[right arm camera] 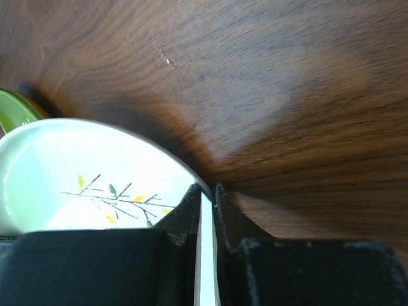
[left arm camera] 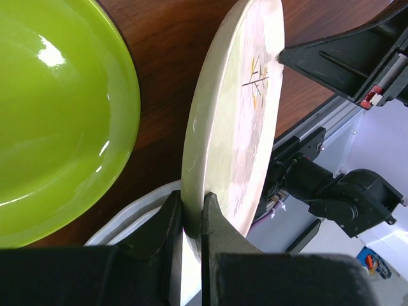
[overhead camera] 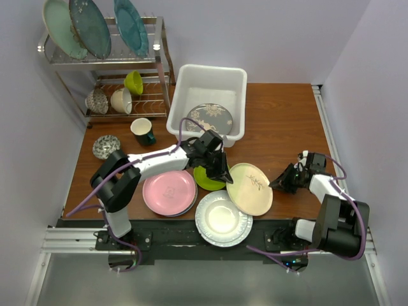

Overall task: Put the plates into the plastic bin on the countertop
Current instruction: Place the plate in the plastic bin.

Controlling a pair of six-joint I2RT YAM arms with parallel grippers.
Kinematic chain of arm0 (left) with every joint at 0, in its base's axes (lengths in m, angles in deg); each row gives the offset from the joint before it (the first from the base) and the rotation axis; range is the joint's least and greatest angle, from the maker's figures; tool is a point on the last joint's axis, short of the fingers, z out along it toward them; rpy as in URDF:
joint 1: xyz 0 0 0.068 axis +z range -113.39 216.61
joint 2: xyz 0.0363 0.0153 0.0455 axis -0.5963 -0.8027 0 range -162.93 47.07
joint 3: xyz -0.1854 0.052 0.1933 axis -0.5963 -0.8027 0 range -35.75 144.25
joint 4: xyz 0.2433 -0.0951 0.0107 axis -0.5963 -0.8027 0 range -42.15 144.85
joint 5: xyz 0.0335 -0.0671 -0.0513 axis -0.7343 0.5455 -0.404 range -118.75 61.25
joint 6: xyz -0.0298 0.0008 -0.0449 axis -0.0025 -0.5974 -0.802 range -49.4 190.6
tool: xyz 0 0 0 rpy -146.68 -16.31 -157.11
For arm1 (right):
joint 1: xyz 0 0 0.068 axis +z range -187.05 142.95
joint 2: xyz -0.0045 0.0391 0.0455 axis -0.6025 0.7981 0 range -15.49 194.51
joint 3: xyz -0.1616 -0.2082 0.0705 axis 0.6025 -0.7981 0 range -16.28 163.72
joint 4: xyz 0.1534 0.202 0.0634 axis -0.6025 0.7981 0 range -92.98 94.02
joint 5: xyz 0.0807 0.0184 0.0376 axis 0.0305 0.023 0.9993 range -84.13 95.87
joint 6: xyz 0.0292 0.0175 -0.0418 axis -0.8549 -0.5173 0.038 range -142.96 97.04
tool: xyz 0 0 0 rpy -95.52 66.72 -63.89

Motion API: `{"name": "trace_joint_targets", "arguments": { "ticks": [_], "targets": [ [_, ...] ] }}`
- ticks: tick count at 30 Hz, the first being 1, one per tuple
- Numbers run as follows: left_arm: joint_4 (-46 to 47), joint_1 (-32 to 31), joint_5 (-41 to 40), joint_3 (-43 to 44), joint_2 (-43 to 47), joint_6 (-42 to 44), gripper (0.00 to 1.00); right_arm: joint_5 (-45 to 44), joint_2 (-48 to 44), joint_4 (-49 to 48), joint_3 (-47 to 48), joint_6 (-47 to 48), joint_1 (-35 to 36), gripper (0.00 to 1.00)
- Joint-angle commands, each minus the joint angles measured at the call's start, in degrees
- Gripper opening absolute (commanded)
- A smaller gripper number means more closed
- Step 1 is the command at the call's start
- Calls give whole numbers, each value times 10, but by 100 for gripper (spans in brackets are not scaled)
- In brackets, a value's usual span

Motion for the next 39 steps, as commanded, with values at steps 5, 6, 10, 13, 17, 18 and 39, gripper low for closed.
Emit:
{"name": "trace_joint_targets", "arguments": {
  "ticks": [5, 6, 10, 13, 17, 18, 39],
  "targets": [
    [27, -36, 0, 6, 21, 44, 0, 55, -10, -2, -4, -26, 14, 45],
    [23, -36, -2, 7, 22, 44, 0, 58, -11, -2, -4, -25, 14, 47],
    [5, -36, -21, 11, 32, 54, 0, 71, -19, -4, -5, -22, 14, 64],
    [-12, -35, -39, 15, 41, 61, 0, 81, -33, -3, -5, -19, 14, 69],
    [-36, -35, -61, 22, 52, 71, 0, 82, -48, 1, -5, -17, 14, 75],
    [-45, -35, -66, 23, 56, 72, 0, 83, -52, 0, -4, -16, 14, 77],
    [-116, -32, -183, 36, 115, 103, 0, 91, -290, 101, 46, 6, 16, 94]
  ]
}}
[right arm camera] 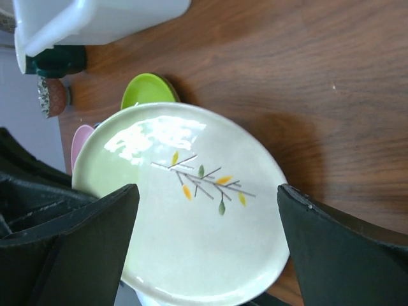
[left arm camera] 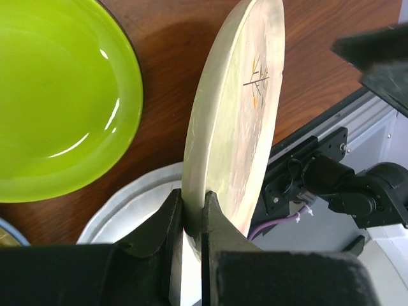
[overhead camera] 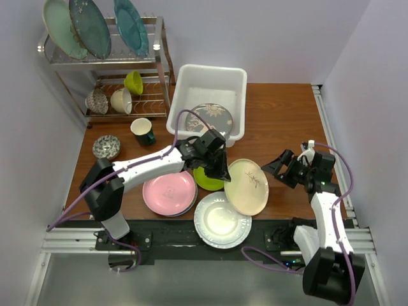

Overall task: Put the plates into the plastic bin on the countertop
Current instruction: Place the plate in the plastic bin.

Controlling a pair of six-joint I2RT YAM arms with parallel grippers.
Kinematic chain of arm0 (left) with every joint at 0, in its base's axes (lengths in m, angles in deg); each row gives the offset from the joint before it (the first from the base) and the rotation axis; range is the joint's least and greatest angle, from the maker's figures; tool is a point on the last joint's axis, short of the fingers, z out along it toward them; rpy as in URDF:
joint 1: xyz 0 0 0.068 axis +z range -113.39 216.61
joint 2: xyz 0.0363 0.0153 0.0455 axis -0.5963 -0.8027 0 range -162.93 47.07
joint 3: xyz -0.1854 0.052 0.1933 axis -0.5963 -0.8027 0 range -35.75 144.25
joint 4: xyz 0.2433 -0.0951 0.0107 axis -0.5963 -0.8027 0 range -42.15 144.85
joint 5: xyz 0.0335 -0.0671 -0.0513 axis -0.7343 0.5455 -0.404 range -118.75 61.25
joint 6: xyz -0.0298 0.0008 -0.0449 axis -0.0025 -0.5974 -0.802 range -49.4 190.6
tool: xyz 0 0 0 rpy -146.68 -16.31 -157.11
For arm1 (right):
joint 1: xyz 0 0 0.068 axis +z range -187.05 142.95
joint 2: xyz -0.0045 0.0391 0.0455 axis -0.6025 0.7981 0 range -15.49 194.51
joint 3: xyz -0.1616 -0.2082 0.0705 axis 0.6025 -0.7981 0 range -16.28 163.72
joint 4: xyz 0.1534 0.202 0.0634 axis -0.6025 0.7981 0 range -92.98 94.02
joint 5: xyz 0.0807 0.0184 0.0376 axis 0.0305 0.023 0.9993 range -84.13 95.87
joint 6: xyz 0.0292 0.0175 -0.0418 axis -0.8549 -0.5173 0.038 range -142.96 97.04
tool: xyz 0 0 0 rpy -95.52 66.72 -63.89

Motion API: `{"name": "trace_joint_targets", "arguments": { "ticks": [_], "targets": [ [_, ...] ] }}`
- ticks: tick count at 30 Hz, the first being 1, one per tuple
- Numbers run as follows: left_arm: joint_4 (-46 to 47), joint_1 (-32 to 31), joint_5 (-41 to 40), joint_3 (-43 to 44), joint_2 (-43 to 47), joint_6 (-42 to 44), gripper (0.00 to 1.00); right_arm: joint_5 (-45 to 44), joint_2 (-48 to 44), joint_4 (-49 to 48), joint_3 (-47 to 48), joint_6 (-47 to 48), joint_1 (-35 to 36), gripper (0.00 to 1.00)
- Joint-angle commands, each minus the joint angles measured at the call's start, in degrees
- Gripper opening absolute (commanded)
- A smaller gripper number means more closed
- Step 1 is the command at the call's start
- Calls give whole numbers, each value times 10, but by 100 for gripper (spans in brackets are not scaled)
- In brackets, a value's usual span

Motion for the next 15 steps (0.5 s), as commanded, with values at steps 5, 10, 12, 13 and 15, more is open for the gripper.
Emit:
{"name": "trace_joint_targets", "arguments": {
  "ticks": [5, 10, 12, 13, 15],
  "targets": [
    [-82, 4, -106, 37, 46, 73, 0, -17, -72, 55, 33, 13, 25, 99],
    [-88, 5, -129, 44, 90, 76, 0, -7, -60, 11, 20, -9, 25, 99],
    [-69, 6, -126, 37, 121, 65, 0, -15, -55, 17, 17, -5, 24, 99],
    [-65, 7, -125, 38, 128, 61, 0, -16, -54, 18, 16, -3, 25, 99],
    [-62, 8, -124, 51, 142, 56, 0, -16, -51, 8, 4, -9, 24, 99]
  ]
}}
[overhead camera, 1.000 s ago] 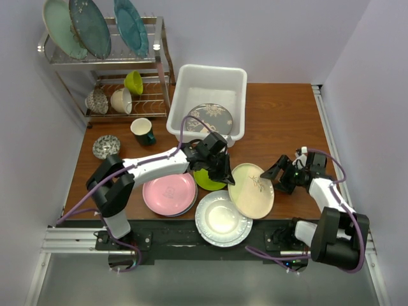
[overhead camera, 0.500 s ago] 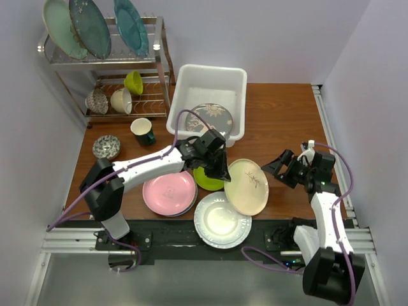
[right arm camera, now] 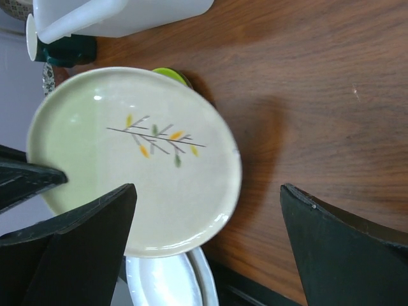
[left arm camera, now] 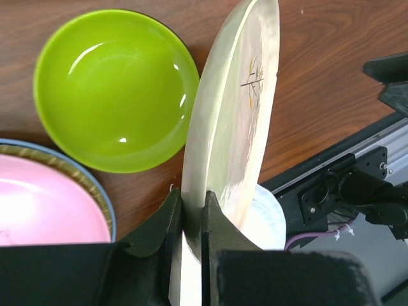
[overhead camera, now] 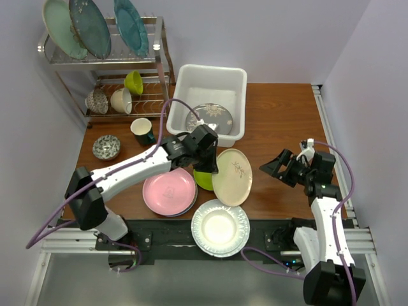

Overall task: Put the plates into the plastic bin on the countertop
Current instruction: Place the plate in the plastic bin.

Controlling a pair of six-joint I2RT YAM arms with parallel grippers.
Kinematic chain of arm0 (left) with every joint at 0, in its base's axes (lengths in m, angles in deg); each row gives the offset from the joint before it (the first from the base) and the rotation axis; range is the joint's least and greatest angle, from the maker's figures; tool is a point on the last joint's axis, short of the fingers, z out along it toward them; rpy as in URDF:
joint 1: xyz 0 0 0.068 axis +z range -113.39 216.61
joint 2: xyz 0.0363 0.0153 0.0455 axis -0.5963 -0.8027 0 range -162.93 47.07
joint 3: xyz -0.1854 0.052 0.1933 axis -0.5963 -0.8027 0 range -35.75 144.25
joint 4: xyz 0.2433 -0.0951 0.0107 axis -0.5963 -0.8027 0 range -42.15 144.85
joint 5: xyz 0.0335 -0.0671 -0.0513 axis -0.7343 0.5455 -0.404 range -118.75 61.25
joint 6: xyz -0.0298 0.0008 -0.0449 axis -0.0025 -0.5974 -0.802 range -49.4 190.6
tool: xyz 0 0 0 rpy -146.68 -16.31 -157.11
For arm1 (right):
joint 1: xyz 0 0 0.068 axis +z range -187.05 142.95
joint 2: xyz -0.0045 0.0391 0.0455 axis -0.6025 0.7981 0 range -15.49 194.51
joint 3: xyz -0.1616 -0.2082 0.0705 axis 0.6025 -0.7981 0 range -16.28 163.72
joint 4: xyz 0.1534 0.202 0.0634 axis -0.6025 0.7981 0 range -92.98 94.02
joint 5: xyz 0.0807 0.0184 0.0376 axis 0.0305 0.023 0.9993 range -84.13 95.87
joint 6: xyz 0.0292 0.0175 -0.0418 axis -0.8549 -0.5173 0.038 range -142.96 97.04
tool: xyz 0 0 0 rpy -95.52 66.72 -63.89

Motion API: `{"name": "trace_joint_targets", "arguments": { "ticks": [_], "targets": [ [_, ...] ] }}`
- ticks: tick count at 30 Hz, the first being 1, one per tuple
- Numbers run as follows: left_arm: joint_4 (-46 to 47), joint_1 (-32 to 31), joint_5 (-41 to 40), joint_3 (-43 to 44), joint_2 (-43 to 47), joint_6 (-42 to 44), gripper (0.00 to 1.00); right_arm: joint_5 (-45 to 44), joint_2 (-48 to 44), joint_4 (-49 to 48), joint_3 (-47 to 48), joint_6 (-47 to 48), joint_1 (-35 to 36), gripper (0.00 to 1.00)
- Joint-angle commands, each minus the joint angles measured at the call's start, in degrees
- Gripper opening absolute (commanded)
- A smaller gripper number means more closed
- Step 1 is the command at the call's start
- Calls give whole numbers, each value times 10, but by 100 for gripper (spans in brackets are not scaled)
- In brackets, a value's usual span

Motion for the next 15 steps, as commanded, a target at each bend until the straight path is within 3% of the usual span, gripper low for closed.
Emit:
{"name": "trace_joint_targets", "arguments": {
  "ticks": [1, 8, 15],
  "targets": [
    [32, 7, -10, 32, 70, 2, 0, -3, 6, -46, -21, -15, 1, 99],
    [13, 14, -23, 66, 92, -2, 0, 13, 80, -147, -99, -42, 0, 99],
    [13, 44, -34, 79, 120, -1, 0, 10, 118, -162, -93, -15, 1, 99]
  ]
}}
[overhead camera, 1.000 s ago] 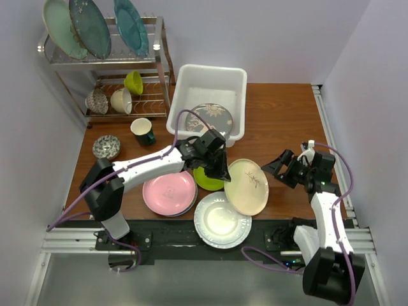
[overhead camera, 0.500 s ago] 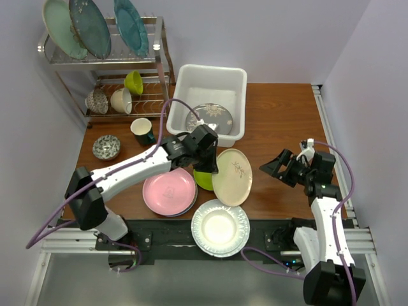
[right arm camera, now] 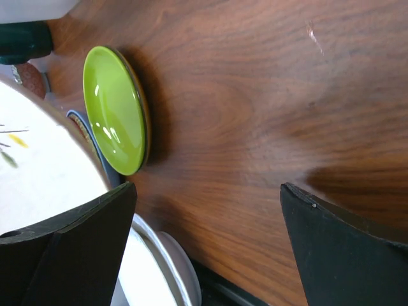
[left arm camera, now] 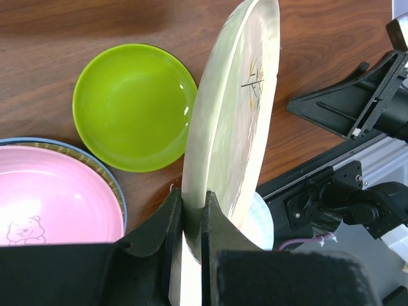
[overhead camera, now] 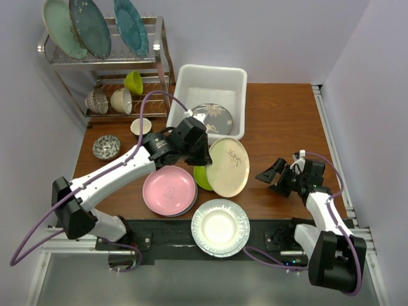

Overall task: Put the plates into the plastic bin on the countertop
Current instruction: Place the plate in the plastic bin.

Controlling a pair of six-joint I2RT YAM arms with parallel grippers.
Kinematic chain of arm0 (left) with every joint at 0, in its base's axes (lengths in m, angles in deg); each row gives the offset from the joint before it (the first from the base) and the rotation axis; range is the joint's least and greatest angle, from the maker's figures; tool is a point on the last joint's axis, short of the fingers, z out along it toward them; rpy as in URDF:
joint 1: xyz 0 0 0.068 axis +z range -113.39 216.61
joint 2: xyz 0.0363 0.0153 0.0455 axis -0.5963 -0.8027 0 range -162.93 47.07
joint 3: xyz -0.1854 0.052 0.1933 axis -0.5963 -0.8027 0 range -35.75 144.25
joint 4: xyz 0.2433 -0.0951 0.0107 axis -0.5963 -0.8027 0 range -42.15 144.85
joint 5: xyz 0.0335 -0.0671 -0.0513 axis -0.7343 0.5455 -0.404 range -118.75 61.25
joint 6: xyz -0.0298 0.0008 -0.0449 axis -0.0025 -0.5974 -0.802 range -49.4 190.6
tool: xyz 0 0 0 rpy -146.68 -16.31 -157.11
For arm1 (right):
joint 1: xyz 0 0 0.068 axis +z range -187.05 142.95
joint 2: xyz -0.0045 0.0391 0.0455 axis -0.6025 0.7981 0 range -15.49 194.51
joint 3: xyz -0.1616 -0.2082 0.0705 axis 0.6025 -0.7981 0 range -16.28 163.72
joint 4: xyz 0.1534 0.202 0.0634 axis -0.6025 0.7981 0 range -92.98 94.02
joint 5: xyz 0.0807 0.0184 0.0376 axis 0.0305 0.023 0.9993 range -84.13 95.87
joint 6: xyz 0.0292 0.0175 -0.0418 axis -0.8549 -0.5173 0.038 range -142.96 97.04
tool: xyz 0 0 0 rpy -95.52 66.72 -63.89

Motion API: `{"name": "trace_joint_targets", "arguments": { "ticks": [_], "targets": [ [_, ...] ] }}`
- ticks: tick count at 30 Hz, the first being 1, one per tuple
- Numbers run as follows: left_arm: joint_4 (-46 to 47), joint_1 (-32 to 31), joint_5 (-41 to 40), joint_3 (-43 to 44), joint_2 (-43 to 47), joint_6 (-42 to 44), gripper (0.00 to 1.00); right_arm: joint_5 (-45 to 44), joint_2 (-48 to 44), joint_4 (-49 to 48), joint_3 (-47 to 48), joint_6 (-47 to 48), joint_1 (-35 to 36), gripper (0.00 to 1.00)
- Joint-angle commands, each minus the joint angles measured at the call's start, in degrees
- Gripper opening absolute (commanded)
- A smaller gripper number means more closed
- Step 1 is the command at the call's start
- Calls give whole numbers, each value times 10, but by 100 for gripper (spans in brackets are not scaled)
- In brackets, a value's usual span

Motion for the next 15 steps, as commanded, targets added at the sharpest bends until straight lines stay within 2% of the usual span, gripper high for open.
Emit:
{"name": "trace_joint_targets", "arguments": {
  "ticks": [1, 6, 15],
  "targets": [
    [53, 28, -5, 57, 48, -3, 0, 8, 13, -45, 13, 18, 1, 99],
    [61, 70, 2, 89, 38, 4, 0, 29, 50, -58, 15, 29, 1, 99],
    [114, 162, 67, 125, -15, -12, 0, 48, 79, -79, 14, 33, 3, 99]
  ]
}}
